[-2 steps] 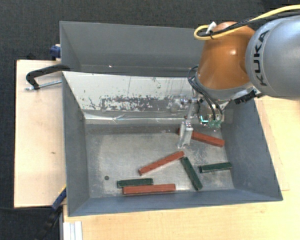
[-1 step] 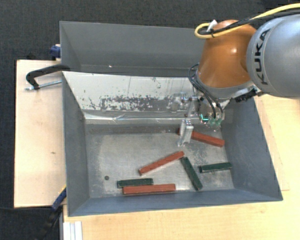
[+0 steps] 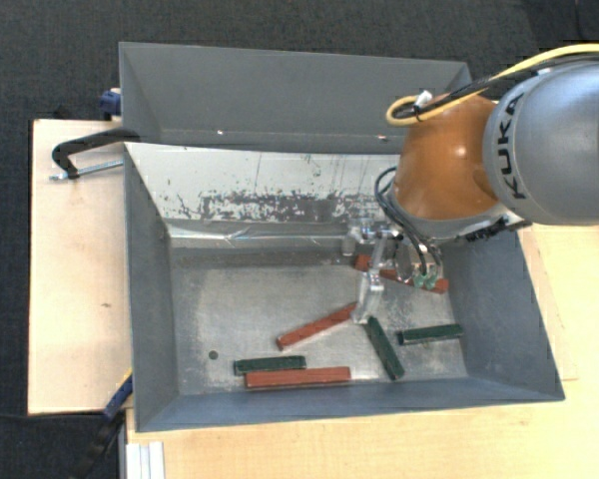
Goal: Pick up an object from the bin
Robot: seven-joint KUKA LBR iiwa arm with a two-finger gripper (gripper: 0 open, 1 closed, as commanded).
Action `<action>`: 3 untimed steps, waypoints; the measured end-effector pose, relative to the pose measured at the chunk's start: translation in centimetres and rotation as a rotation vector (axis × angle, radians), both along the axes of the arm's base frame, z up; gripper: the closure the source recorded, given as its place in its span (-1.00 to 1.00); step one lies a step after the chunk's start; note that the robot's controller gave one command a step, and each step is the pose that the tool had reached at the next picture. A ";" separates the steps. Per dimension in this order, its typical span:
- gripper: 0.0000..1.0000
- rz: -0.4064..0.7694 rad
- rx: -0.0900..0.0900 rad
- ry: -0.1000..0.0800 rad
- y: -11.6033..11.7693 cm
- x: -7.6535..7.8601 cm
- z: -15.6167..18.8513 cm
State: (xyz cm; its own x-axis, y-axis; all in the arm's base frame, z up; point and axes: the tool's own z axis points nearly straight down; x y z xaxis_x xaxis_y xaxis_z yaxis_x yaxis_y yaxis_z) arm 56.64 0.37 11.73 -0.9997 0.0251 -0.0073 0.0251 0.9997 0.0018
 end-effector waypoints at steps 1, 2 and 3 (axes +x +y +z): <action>1.00 0.173 -0.001 0.007 0.0 -2.1 -4.7; 1.00 0.173 -0.001 0.007 0.0 -2.1 -4.7; 1.00 0.240 -0.002 -0.001 0.6 -0.5 10.5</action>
Offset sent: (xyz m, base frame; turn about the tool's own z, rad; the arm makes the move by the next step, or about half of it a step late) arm 0.0000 0.0000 0.0000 0.0000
